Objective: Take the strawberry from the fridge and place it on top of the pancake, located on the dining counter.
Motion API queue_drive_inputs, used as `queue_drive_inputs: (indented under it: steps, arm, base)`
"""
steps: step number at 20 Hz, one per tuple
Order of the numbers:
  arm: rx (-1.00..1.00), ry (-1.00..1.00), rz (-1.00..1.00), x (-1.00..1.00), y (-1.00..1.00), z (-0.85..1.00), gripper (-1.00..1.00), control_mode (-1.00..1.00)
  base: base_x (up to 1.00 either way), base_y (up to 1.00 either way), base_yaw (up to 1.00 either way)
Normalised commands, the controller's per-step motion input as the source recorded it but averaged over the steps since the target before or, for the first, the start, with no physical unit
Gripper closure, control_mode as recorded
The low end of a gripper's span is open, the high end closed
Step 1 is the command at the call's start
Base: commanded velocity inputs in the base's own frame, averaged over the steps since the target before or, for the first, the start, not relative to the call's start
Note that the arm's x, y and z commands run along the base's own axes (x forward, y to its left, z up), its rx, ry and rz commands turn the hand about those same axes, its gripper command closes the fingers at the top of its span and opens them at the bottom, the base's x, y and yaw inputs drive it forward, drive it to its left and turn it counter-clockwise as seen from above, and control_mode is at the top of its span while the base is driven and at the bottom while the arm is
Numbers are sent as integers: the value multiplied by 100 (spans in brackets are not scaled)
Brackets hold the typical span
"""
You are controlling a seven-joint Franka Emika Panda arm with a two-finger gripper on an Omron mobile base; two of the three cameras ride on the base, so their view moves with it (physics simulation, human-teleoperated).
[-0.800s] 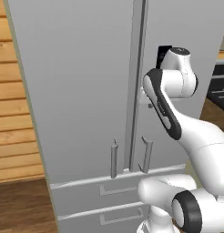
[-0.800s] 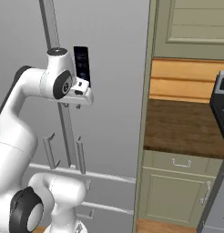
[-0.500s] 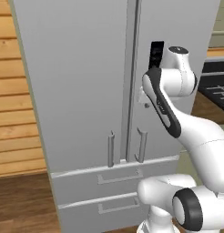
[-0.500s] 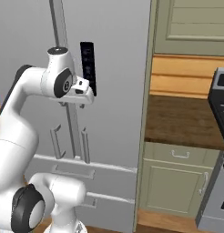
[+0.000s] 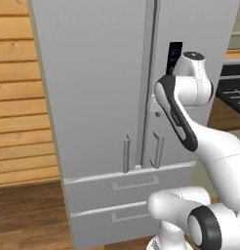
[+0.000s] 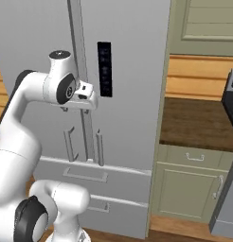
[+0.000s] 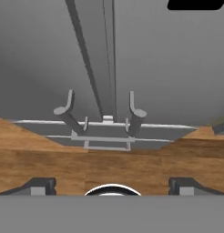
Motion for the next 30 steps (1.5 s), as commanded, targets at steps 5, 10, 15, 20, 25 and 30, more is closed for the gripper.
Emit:
queue_drive_inputs:
  steps: [5, 10, 15, 20, 25, 30]
  arm:
    - [0, 0, 0, 0, 0, 0, -100, 100]
    - [0, 0, 0, 0, 0, 0, -100, 100]
    - [0, 0, 0, 0, 0, 0, -100, 100]
    - [0, 0, 0, 0, 0, 0, -100, 100]
    - [1, 1, -1, 8, -21, -44, -100, -100]
    - [12, 0, 2, 30, -89, -75, -100, -100]
  base:
    - [-5, 37, 0]
    - [-41, -50, 0]
    - [-10, -18, 0]
    - [0, 0, 0]
    - [0, 0, 0]
    - [0, 0, 0]
